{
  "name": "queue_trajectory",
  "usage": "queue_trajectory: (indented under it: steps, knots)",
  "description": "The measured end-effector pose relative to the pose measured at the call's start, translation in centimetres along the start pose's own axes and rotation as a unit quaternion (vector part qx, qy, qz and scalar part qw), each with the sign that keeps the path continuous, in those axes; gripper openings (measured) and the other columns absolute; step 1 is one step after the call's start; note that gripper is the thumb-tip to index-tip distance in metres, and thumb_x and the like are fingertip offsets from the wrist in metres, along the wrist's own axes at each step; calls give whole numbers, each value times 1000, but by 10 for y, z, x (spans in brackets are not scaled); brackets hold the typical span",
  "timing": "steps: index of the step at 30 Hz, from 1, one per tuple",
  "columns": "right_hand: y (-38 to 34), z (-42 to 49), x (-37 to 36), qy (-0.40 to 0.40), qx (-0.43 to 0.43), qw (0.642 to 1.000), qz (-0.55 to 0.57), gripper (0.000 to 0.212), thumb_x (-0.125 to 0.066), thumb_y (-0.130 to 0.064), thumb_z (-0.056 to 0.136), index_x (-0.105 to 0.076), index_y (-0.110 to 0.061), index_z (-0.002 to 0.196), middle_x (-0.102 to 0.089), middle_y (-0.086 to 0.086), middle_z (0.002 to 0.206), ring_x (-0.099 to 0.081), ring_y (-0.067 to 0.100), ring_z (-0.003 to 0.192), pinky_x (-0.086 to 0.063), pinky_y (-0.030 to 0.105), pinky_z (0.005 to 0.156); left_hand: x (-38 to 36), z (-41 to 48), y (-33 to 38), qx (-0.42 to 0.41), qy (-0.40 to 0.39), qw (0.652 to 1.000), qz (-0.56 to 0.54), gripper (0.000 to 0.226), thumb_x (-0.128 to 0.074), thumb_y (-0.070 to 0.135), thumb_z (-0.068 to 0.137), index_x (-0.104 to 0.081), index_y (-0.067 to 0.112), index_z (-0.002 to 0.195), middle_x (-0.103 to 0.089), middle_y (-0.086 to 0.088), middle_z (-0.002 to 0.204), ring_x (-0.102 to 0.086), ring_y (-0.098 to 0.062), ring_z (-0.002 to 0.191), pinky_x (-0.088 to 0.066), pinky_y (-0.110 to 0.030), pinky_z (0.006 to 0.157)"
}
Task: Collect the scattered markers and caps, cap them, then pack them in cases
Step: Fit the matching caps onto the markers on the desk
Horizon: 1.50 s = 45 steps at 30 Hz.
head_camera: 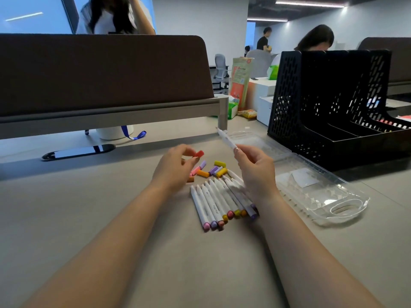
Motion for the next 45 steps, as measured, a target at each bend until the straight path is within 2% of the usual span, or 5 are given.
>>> queue_trajectory:
  steps: [9, 18, 35, 39, 45]
  knots:
    - [-10, -15, -13, -112, -33, 992, 38, 13, -64, -27, 90, -66, -14, 91, -54, -3, 68, -48, 11, 66, -43, 26, 68, 20, -41, -34, 81, 50, 940, -329, 12, -52, 15, 96, -61, 13, 103, -69, 5, 92, -61, 2, 70, -50, -15, 69]
    - [-13, -17, -15, -113, -18, 993, -35, 13, -62, -27, 91, -64, -14, 92, -56, -2, 73, -49, 8, 67, -43, 18, 62, 15, -33, -42, 109, 44, 912, -393, 24, -44, 13, 99, -62, 6, 113, -69, -2, 95, -60, -2, 75, -53, -13, 74]
    - [-19, -53, -61, -152, 87, 910, -375, 23, -60, -43, 86, -60, -21, 79, -64, -6, 78, -59, 18, 81, -44, 32, 72, 15, -25, -49, 78, 122, 957, -250, 24, -50, 12, 97, -65, 5, 114, -67, -4, 94, -63, -4, 80, -53, -11, 72]
    - [-20, -61, -68, -154, 83, 908, -380, 21, -56, -38, 90, -55, -20, 79, -56, -5, 76, -55, 20, 81, -34, 29, 67, 18, -23, -49, 74, 98, 969, -213, 23, -50, 13, 97, -68, 6, 111, -69, -7, 96, -65, -21, 93, -54, -35, 88]
    - [-25, -61, -72, -148, 74, 919, -359, 22, -61, -35, 83, -64, -17, 70, -62, -4, 65, -56, 16, 69, -39, 27, 59, 19, -24, -48, 82, 84, 976, -183, 24, -48, 14, 98, -68, 9, 110, -67, -3, 99, -62, -16, 93, -52, -26, 83]
Point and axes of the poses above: each hand's wrist, its own z-axis towards the middle knuckle, its own x-axis out of the back of the hand, y = z × x, the point moved 2 cm from there along z, towards the middle knuckle
